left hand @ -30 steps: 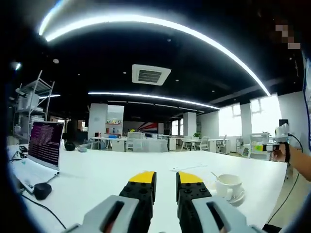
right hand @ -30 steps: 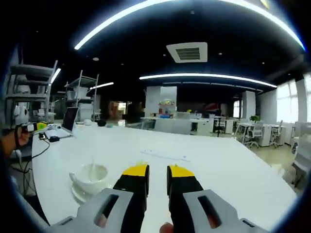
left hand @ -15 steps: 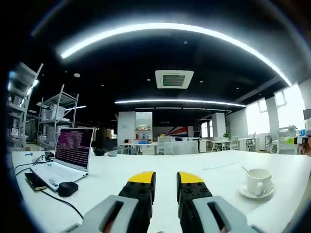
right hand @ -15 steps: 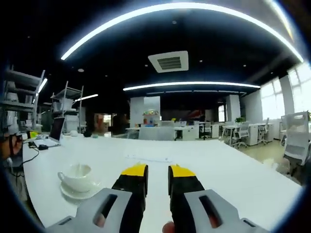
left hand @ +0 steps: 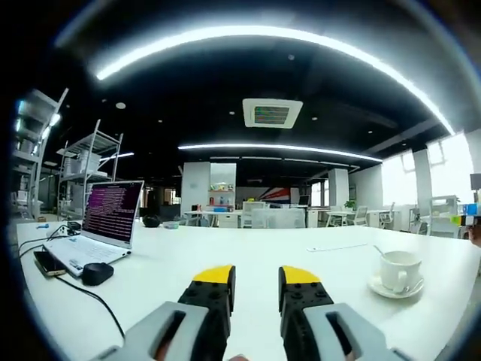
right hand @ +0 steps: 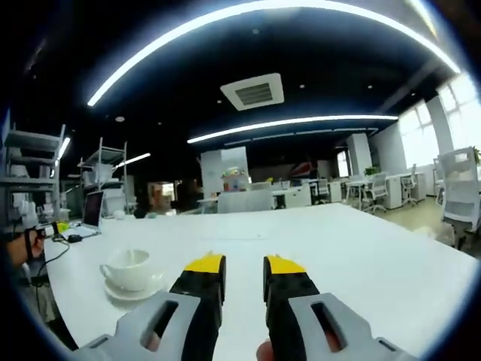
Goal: Tidy tabletop coffee trays, cups and spoons，present forward
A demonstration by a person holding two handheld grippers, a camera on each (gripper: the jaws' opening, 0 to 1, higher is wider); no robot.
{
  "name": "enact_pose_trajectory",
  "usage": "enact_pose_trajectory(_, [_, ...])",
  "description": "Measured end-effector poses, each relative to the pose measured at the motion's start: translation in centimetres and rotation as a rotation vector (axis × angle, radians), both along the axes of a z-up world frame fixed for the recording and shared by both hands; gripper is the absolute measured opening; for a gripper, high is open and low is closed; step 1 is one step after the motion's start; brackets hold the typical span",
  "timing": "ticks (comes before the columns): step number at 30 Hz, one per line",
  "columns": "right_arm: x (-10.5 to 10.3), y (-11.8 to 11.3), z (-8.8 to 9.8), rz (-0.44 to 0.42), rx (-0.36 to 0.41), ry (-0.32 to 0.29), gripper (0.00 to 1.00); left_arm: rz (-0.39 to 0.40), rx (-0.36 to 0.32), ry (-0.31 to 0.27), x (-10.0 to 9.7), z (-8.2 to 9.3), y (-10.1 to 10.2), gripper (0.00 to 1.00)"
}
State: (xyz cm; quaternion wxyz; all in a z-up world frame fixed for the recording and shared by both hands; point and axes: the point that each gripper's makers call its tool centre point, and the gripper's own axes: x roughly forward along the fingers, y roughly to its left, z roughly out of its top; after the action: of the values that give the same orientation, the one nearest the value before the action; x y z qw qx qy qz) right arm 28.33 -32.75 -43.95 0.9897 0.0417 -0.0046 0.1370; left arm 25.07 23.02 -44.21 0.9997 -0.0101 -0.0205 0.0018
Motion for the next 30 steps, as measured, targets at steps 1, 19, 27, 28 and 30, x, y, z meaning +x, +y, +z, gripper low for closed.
enact_pose_trajectory(1, [0.0,0.0,-0.1,-0.001,-0.004,0.003,0.23,0.001,0.0,0.0,0.0,0.0,0.1,0.26])
enact_pose_trajectory(19, [-0.4,1.2,-1.5,0.024,-0.002,0.084,0.27,-0.016,0.018,0.021,0.0,-0.8,-0.4,0.28])
enact_pose_trajectory(27, [-0.4,0.9,-1.1,0.023,0.058,0.091,0.28,-0.042,-0.017,0.071,0.3,-1.5,-0.3,0.27])
enact_pose_trajectory(28, [-0.4,0.9,-1.0,0.024,0.063,0.093,0.28,-0.042,-0.017,0.073,0.3,-1.5,-0.3,0.27])
enact_pose_trajectory(30, [-0.5,1.1,-0.9,0.03,0.061,0.095,0.28,-0.045,-0.011,0.074,0.3,-1.3,-0.2,0.28])
